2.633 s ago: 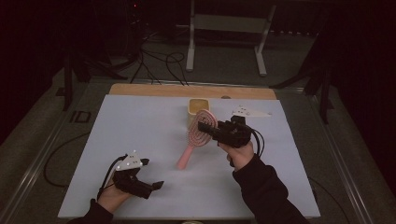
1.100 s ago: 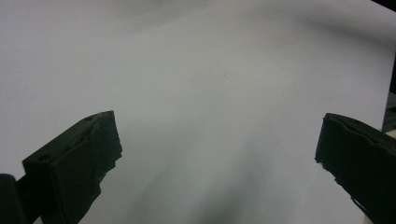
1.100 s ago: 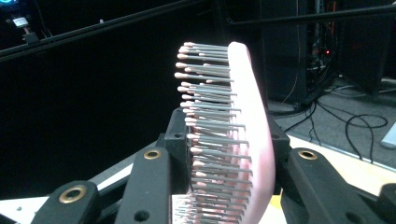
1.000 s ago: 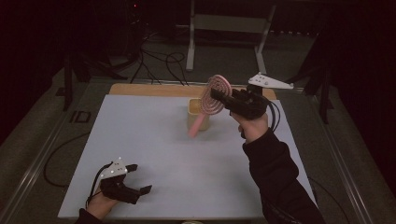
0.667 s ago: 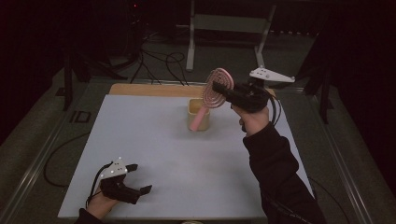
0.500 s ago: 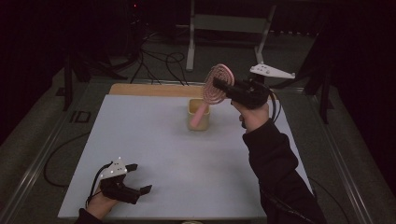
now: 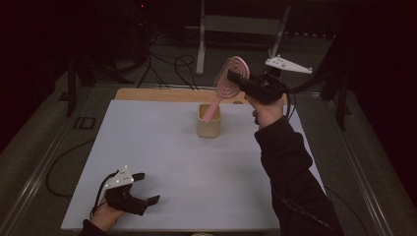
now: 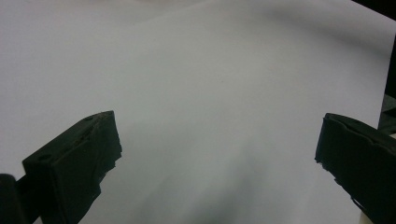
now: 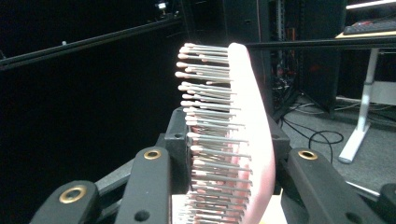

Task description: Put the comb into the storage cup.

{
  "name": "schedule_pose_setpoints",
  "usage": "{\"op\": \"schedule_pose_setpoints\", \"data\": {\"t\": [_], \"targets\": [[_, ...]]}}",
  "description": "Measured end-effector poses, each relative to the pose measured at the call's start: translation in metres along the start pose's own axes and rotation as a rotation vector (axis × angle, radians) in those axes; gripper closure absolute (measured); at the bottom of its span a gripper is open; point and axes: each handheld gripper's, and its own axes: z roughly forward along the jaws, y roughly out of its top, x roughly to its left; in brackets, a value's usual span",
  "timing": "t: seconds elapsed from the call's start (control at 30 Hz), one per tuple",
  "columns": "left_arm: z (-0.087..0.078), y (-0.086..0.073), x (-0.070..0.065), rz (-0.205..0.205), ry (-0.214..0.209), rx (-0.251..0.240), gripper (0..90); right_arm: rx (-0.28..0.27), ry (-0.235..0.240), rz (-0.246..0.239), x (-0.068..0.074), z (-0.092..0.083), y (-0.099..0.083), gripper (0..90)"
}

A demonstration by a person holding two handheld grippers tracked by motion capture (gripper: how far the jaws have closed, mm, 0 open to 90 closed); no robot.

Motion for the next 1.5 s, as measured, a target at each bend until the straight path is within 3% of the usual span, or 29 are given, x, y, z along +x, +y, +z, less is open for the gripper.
{"op": "schedule_pose_setpoints", "data": {"t": [0.4, 0.63, 1.3, 1.5], "targets": [[-0.001, 0.001, 0.000, -0.002, -0.004, -0.009, 0.6, -0.002, -0.063, -0.027, -0.009, 0.019, 0.009, 65.1], [-0.002, 0.000, 0.000, 0.003, -0.008, -0.005, 0.5, -0.016, -0.083, -0.010, -0.016, 0.028, 0.007, 65.1], [-0.002, 0.000, -0.001, 0.007, -0.010, -0.010, 0.6, 0.005, -0.147, -0.015, -0.032, 0.052, -0.024, 65.1], [-0.002, 0.000, -0.002, 0.010, -0.012, -0.009, 0.6, 0.025, -0.145, -0.008, -0.036, 0.059, -0.034, 65.1]]}}
